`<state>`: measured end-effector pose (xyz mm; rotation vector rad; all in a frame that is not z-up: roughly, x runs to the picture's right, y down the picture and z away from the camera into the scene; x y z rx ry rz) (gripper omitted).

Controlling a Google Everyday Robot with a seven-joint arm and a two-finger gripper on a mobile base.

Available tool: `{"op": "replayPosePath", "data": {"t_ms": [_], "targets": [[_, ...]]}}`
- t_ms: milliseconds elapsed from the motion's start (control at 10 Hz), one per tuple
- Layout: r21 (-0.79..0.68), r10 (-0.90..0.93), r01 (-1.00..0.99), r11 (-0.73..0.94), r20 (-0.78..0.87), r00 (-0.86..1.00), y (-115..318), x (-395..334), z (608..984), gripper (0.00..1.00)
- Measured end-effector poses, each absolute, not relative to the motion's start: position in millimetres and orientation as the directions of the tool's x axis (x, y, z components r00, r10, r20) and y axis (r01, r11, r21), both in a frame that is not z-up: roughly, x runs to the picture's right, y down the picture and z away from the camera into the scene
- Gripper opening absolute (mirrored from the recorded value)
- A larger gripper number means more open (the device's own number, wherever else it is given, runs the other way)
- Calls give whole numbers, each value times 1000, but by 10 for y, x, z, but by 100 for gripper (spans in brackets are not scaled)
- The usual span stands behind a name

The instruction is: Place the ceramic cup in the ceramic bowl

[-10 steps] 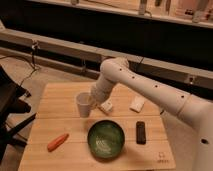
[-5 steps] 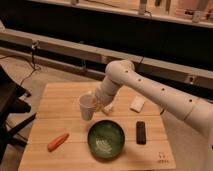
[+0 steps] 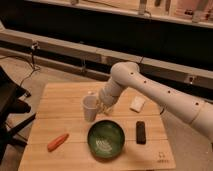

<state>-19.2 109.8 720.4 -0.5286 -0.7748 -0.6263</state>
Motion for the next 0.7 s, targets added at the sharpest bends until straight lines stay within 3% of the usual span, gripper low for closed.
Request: {"op": "replayPosePath", "data": {"t_ms": [700], "targets": [[-223,-291,674,704,775,560,1263,-68,7134,0]]}}
